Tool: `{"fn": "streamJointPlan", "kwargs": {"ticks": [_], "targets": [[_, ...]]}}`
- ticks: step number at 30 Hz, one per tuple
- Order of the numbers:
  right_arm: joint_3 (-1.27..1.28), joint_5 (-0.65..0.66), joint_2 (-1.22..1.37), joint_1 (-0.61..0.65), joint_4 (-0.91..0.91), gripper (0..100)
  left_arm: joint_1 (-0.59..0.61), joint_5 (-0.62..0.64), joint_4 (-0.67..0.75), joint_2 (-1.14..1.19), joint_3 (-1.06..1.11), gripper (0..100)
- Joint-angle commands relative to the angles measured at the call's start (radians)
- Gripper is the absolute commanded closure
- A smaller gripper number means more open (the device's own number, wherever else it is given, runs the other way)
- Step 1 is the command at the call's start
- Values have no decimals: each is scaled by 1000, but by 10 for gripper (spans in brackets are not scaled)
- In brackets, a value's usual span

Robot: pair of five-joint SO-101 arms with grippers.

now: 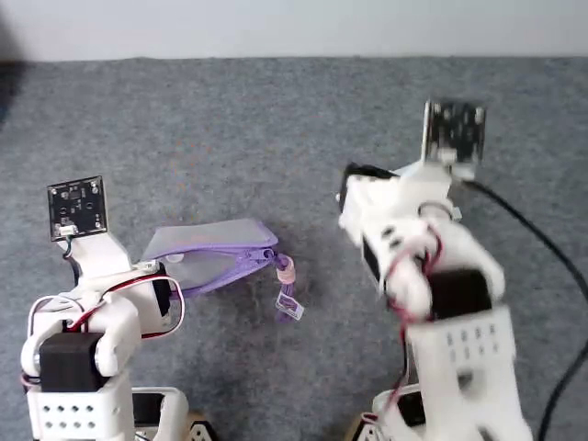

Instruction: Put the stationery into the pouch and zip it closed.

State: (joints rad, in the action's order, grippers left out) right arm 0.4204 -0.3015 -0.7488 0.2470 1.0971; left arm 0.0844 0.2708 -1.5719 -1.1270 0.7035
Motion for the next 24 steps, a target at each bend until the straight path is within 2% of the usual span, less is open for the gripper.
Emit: {"fn": "streamJointPlan", "kwargs": {"ticks": [1, 9, 15, 24], "targets": [[-112, -15, 188, -68, 68, 951, -5, -3, 20, 8, -2, 987], [-315, -15, 581, -180, 77, 943, -5, -3, 21, 8, -2, 987], [-562, -15, 865, -223, 131, 784, -5, -3, 18, 6, -2, 987], [-868, -14, 1214, -248, 165, 846, -5, -3, 18, 8, -2, 987]]}}
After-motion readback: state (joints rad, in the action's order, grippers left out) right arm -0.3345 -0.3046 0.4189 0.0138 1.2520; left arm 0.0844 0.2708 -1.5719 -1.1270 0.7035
